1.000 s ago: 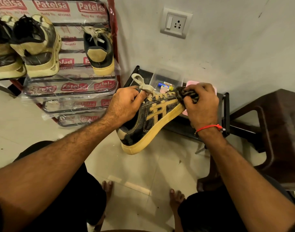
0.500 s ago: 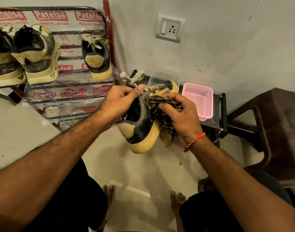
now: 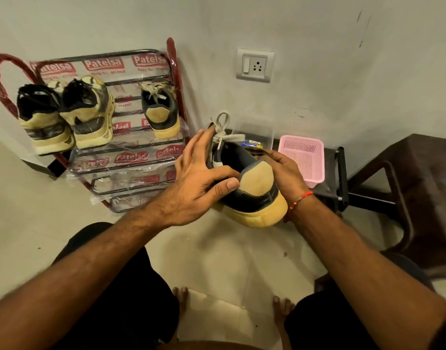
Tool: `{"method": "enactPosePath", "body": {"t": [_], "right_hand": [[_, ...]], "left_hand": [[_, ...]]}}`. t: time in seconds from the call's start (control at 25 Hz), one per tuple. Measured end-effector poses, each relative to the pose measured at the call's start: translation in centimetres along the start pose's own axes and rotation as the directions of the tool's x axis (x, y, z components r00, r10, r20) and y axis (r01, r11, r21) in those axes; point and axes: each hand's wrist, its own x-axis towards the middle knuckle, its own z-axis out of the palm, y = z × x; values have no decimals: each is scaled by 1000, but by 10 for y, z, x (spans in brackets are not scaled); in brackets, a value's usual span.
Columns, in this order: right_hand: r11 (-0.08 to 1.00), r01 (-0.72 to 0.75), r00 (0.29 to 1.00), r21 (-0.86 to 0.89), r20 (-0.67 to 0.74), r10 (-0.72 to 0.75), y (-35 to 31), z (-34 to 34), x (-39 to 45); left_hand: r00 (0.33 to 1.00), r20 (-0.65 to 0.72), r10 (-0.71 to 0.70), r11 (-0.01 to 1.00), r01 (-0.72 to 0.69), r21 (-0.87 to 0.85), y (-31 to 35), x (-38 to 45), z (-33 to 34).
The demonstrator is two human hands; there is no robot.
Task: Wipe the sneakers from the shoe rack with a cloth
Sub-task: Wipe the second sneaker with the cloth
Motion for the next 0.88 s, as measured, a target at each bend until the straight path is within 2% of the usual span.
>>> {"method": "enactPosePath", "body": {"t": [0.16, 0.24, 0.32, 0.36, 0.44, 0.48, 0.56, 0.6, 0.64, 0.68, 0.76, 0.84, 0.88], "right_hand": [[991, -119, 993, -66, 17, 120, 16, -2, -7], [983, -162, 987, -82, 3, 162, 24, -5, -7], [980, -167, 986, -107, -2, 168, 22, -11, -2], [979, -116, 993, -168, -8, 116, 18, -15, 3], [932, 107, 994, -347, 26, -104, 3, -19, 8], [856, 267, 963, -442, 98, -250, -3, -17, 5], [541, 588, 799, -601, 325, -506, -6, -9, -7], [392, 682, 709, -617, 426, -563, -5, -4, -14], [304, 730, 649, -612, 483, -588, -6, 0, -18], [272, 755, 616, -597, 502, -607, -8, 4, -20], [300, 778, 590, -552, 477, -651, -13, 9, -25], [289, 821, 541, -493, 507, -671, -12, 17, -32], [240, 844, 501, -479, 548, -670, -8, 22, -34]], "left_hand": [[991, 104, -83, 967, 105, -232, -1, -10, 23], [986, 94, -137, 904, 163, -395, 1, -10, 31], [970, 69, -232, 799, 231, -556, 1, -7, 32], [958, 49, -283, 739, 250, -626, -1, -5, 32], [923, 28, -385, 647, 291, -705, -11, 3, 35], [903, 16, -429, 631, 313, -710, -19, 5, 37], [877, -45, -478, 670, 331, -665, -32, 9, 47], [864, -88, -496, 693, 332, -640, -38, 10, 50], [852, -128, -508, 715, 334, -614, -41, 12, 50], [845, -158, -511, 732, 330, -596, -44, 13, 50], [854, -217, -474, 790, 304, -533, -46, 15, 48], [893, -278, -353, 879, 215, -426, -40, 14, 48], [910, -297, -287, 907, 159, -390, -37, 13, 49]]}}
